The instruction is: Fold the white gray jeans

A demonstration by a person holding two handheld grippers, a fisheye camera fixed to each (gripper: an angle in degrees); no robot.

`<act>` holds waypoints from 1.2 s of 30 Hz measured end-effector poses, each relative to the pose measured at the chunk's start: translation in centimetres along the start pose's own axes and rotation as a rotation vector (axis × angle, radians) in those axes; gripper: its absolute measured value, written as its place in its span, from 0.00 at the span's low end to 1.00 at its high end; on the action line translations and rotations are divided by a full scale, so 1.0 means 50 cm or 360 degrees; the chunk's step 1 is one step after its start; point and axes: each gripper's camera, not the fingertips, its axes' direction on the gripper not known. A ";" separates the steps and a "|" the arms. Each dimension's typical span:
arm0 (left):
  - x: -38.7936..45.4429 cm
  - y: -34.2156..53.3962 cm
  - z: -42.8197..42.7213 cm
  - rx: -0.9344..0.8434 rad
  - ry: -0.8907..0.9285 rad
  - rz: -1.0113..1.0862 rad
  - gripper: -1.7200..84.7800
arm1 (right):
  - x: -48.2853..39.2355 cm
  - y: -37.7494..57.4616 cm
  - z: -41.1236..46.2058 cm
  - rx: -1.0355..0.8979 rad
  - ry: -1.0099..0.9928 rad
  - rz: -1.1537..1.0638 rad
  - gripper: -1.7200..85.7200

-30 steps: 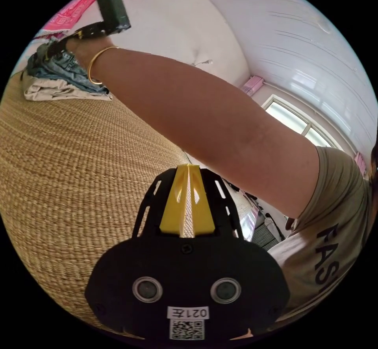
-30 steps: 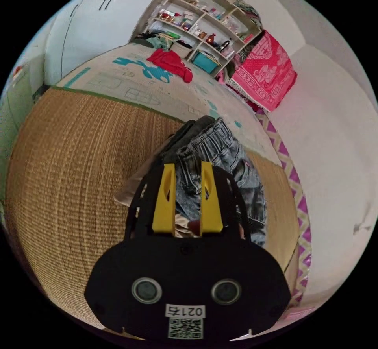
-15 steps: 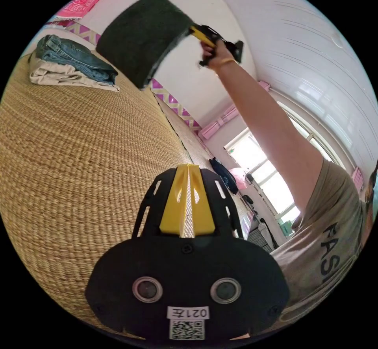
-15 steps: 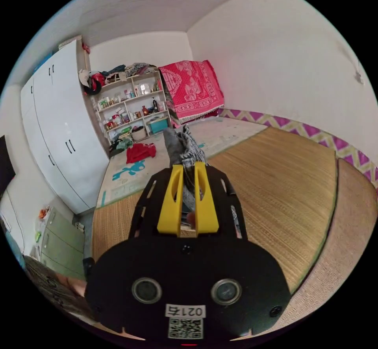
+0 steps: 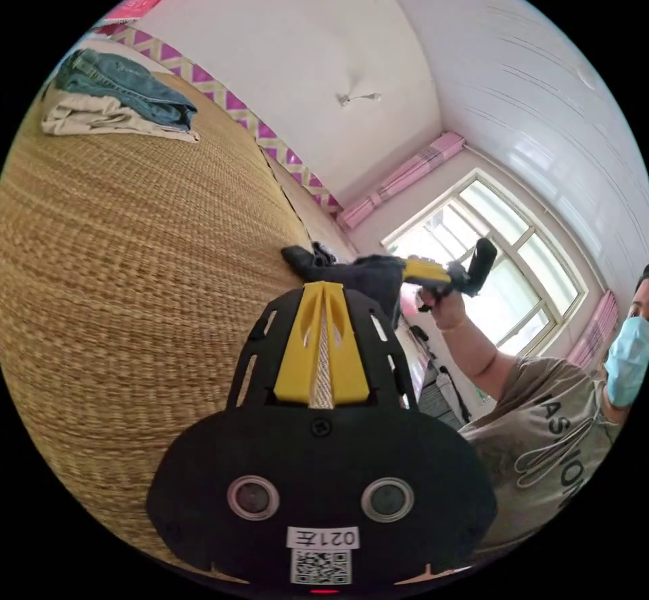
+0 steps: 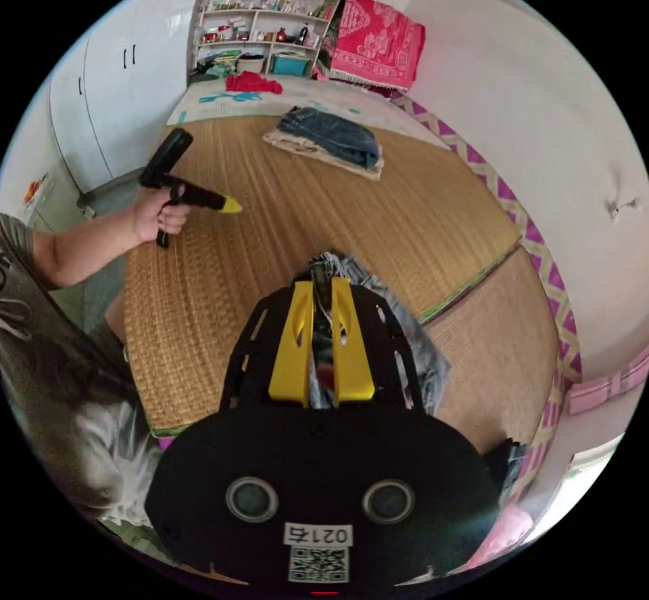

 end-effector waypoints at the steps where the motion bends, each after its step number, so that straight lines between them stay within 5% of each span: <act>1: 0.032 -0.010 0.019 -0.0078 -0.0047 0.0034 0.01 | -0.016 0.032 0.014 0.0012 -0.0043 0.0057 0.08; 7: 0.204 -0.034 0.147 -0.0259 -0.0092 0.0048 0.04 | -0.059 0.248 0.016 0.0333 -0.0351 0.0528 0.10; 20: 0.353 -0.052 0.225 -0.0207 -0.0239 -0.0103 0.08 | -0.246 0.320 0.177 0.0128 0.0197 0.0057 0.09; 26: 0.427 -0.083 0.249 -0.0258 -0.0365 -0.0043 0.02 | -0.073 0.545 0.056 0.0506 -0.0021 0.0637 0.07; 36: 0.617 -0.177 0.532 -0.0433 -0.0374 0.0231 0.01 | 0.174 1.285 -0.166 0.0503 0.0579 0.1546 0.08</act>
